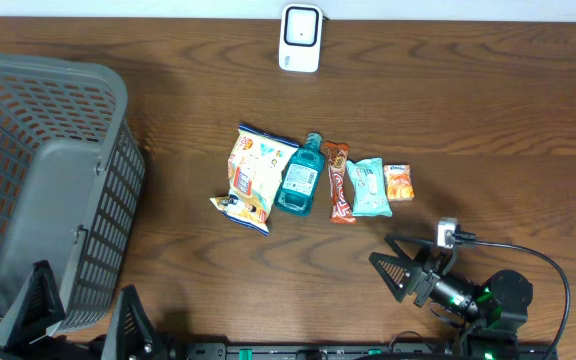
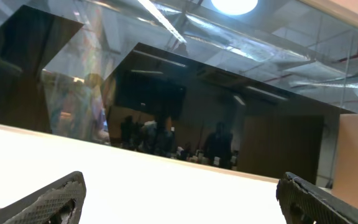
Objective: Scan the item barcode
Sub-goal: 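Move the right gripper toward the orange tissue pack at the row's end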
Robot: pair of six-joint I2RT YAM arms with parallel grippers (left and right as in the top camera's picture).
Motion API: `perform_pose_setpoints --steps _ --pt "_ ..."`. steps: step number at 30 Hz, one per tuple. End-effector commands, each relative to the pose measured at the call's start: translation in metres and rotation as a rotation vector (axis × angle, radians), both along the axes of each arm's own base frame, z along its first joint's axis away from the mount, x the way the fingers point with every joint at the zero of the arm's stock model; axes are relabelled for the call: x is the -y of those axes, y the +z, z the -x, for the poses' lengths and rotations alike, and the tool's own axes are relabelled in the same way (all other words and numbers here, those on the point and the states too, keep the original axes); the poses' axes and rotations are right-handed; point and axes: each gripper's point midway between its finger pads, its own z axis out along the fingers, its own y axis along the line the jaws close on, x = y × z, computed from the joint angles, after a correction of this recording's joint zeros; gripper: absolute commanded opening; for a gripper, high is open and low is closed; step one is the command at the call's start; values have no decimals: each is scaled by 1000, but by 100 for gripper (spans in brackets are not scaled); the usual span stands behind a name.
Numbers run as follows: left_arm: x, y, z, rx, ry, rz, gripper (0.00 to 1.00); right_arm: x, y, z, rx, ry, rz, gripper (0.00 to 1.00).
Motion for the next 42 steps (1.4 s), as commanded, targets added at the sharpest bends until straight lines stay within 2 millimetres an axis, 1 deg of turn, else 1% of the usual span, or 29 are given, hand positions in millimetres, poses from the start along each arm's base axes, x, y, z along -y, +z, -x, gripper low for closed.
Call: perform_pose_setpoints --steps 1,4,8,10,12,13,15,17,18,21,23,25,27,29,30,32,35,36,37,40,42 --pt "-6 -6 -8 -17 31 22 98 10 1 -14 -5 -103 10 99" --pt "-8 -18 -20 -52 33 27 98 21 14 -25 20 -190 26 99" --pt "-10 -45 -45 -127 21 57 98 38 30 -36 1 -317 78 99" --pt "-11 -59 -56 -167 7 88 98 47 29 -42 -41 -374 122 99" --pt "-11 -74 -67 -209 -14 117 98 58 24 -47 -106 -433 171 99" --pt "-7 -82 -72 -232 -37 111 98 64 20 -53 -156 -467 191 94" --pt "-4 -90 -76 -253 -54 105 98 67 16 -61 -201 -478 188 76" --pt "-5 -98 -82 -277 -55 108 98 68 9 -70 -237 -478 181 62" --pt "-3 -105 -85 -300 -63 107 98 68 5 -74 -251 -476 183 49" --pt "13 -121 -91 -362 -157 76 98 69 -7 -88 -303 -472 175 19" --pt "23 -131 -95 -395 -215 46 98 68 -17 -97 -356 -469 145 8" --pt "28 -139 -99 -415 -235 6 98 64 -23 -105 -379 -443 121 1" --pt "29 -142 -100 -421 -238 -9 98 58 -26 -113 -373 -401 102 1" --pt "33 -142 -99 -408 -241 -61 98 54 -28 -123 -357 -368 81 1" --pt "37 -142 -98 -397 -250 -106 98 55 -36 -131 -382 -373 57 1" --pt "43 -146 -97 -398 -276 -130 98 55 -48 -137 -409 -375 54 1" --pt "53 -155 -97 -416 -331 -139 98 56 -70 -138 -464 -370 66 1" --pt "57 -160 -97 -421 -350 -164 98 55 -79 -137 -493 -368 69 1" --pt "59 -163 -97 -422 -352 -184 98 55 -84 -137 -507 -368 70 1" --pt "58 -169 -99 -427 -338 -215 98 56 -89 -136 -502 -359 95 1" --pt "54 -170 -102 -434 -308 -205 98 57 -89 -137 -476 -360 117 1"
